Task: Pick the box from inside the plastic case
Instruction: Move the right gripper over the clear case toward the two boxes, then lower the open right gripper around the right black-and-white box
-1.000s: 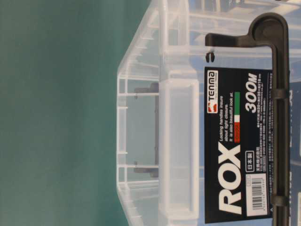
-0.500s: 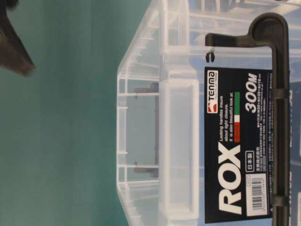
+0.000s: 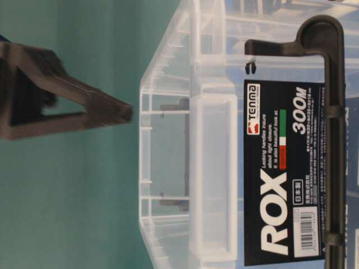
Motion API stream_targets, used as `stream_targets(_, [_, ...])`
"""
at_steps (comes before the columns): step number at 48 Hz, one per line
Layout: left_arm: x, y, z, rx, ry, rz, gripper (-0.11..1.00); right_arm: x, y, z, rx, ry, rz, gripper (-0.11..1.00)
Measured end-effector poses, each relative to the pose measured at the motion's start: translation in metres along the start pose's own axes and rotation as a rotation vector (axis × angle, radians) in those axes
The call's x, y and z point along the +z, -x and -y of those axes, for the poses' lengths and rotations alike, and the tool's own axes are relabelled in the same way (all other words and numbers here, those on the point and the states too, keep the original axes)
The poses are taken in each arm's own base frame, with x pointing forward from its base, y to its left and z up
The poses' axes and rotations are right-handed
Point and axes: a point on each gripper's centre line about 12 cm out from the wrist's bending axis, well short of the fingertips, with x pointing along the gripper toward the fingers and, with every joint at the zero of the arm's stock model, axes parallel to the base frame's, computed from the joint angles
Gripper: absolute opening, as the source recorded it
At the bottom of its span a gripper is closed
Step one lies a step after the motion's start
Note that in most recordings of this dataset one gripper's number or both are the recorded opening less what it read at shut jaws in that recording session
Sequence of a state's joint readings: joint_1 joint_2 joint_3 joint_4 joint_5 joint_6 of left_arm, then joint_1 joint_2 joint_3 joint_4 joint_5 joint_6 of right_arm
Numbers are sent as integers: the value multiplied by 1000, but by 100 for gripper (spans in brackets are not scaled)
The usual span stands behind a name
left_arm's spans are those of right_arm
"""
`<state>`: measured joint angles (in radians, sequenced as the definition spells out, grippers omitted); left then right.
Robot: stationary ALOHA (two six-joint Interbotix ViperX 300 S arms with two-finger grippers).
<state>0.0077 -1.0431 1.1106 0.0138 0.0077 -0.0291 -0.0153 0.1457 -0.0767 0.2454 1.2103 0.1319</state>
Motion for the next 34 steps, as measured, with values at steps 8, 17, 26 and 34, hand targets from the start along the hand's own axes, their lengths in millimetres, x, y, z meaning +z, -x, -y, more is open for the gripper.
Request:
stream_targets(8, [1,1,0,1,2,5,-5,8,-12,6,115,65,-25,12])
stream_targets(17, [1,1,0,2,0,3,-5,11,-32,11,166,99,-58,18])
stream_targets(26, [1,1,0,2,2,-3,-5,11,-54,13,193,116,-85,19])
stream_targets(34, [0,4,0,2,2,-11,-5,7,-69,10,246,91,-56,21])
